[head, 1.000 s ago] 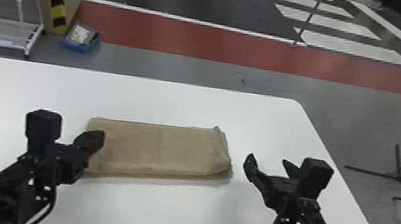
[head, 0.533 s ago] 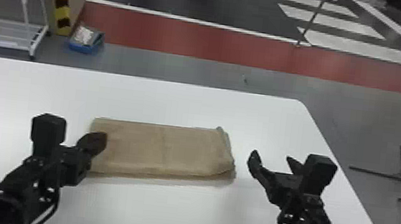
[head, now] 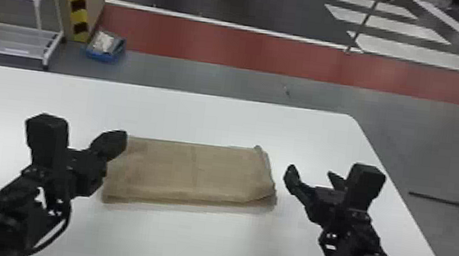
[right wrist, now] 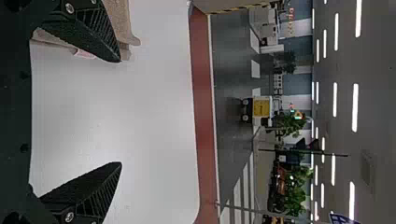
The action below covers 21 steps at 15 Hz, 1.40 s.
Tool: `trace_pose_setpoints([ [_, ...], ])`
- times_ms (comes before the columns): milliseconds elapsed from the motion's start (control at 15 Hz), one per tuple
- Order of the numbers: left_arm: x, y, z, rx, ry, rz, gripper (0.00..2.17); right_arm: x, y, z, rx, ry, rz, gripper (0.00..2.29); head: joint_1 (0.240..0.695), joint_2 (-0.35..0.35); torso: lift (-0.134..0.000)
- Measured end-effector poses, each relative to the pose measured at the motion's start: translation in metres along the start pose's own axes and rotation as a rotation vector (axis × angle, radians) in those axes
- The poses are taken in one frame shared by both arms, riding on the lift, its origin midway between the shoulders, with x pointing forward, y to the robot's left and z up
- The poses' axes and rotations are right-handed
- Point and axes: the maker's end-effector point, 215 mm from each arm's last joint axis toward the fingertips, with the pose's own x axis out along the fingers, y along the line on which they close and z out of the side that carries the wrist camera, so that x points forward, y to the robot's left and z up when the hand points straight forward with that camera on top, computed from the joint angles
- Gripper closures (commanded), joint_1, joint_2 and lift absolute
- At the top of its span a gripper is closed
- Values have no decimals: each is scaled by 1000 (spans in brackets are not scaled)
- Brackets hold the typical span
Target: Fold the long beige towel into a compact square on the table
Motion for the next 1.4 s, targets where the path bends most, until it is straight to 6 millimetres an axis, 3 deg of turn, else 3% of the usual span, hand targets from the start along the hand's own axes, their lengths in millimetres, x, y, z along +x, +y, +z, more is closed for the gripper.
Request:
trace_pose_setpoints([
  [267, -6, -18, 0, 0, 0, -34, 1706, 25, 29, 1, 17, 103, 86, 130, 695, -204, -123],
  [467, -9, -27, -6, 4, 10, -57, 1706, 36, 49, -13, 38, 218, 138, 194, 695, -196, -123],
  [667, -10, -27, -7, 8, 14, -61, 1706, 40, 56, -34, 66, 337, 167, 218, 695, -186, -123],
  [1267, -14, -24, -10, 17, 22, -60, 1706, 39, 75, -47, 80, 431, 230, 350, 695, -163, -123],
  [1400, -15, -22, -14, 22, 39, -58, 1706, 37, 79, -52, 72, 459, 232, 478, 695, -159, -123],
])
